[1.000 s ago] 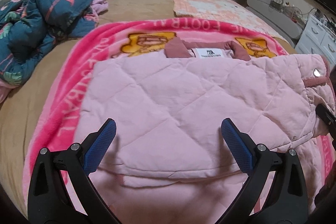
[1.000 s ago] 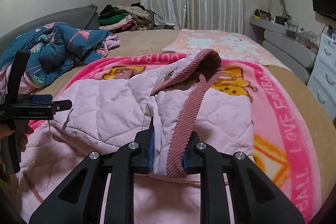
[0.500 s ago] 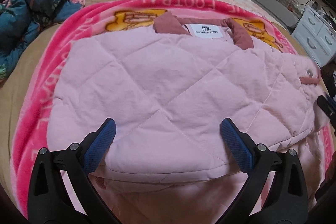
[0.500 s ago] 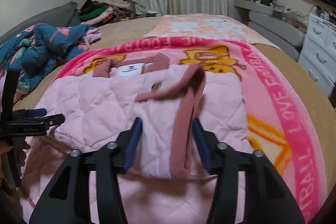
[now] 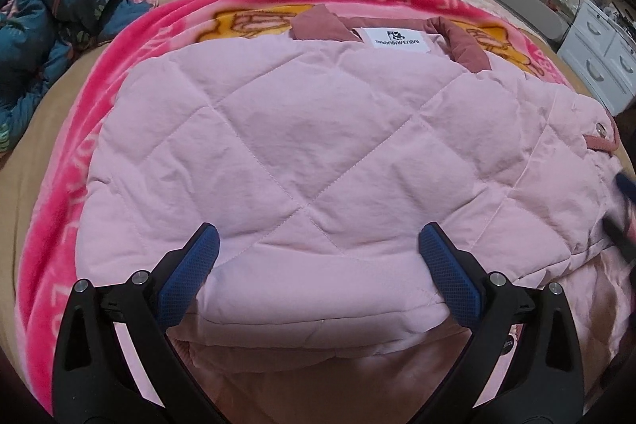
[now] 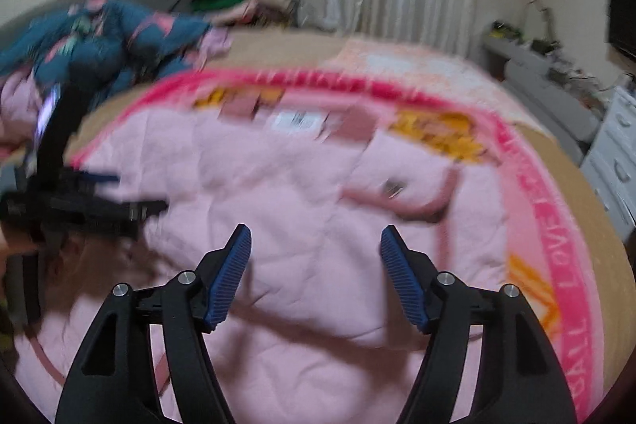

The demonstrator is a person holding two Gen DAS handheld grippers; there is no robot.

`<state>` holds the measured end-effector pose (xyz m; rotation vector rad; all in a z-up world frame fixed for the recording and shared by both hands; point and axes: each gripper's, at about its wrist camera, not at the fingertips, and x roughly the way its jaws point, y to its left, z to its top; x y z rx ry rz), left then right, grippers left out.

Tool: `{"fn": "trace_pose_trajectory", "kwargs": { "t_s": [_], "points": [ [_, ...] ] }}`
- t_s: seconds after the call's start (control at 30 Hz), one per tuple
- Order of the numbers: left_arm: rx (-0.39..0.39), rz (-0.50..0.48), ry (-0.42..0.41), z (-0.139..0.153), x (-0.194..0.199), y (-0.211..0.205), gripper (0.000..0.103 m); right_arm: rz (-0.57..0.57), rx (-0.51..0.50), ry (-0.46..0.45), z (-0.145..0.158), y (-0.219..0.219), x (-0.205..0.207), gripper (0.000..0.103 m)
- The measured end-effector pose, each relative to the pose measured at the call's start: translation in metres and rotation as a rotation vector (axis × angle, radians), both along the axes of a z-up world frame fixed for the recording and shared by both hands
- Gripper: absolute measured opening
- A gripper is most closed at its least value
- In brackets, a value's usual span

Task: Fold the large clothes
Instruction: 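Open the right tool and move both open tools back toward the jacket hem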

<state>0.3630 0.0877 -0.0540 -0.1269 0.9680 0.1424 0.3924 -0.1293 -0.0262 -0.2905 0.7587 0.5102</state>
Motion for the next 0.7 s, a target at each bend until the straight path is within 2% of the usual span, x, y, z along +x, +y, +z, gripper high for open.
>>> {"fn": "trace_pose_trajectory", "kwargs": {
  "t_s": [0.1, 0.23, 0.5, 0.57, 0.7],
  "points": [
    [0.011, -0.006, 0.002, -0.002, 0.000, -0.002, 0.095, -0.023, -0.006, 0.079, -0.018, 0.001, 0.009, 0.073],
    [0.008, -0.009, -0.001, -0.004, 0.000, -0.002, 0.095, -0.039, 0.064, 0.148, -0.028, -0.009, 0.020, 0.073],
    [-0.015, -0.002, -0.009, -0.004, -0.002, 0.000, 0.095, -0.054, 0.090, 0.162, -0.020, -0.010, 0.016, 0.075],
    [-0.023, 0.002, -0.016, -0.001, -0.005, 0.001, 0.095, -0.051, 0.116, 0.178, -0.014, -0.012, 0.016, 0.082],
    [-0.027, 0.015, -0.022, 0.006, -0.009, -0.001, 0.094, -0.048, 0.136, 0.191, -0.008, -0.016, 0.014, 0.086]
  ]
}}
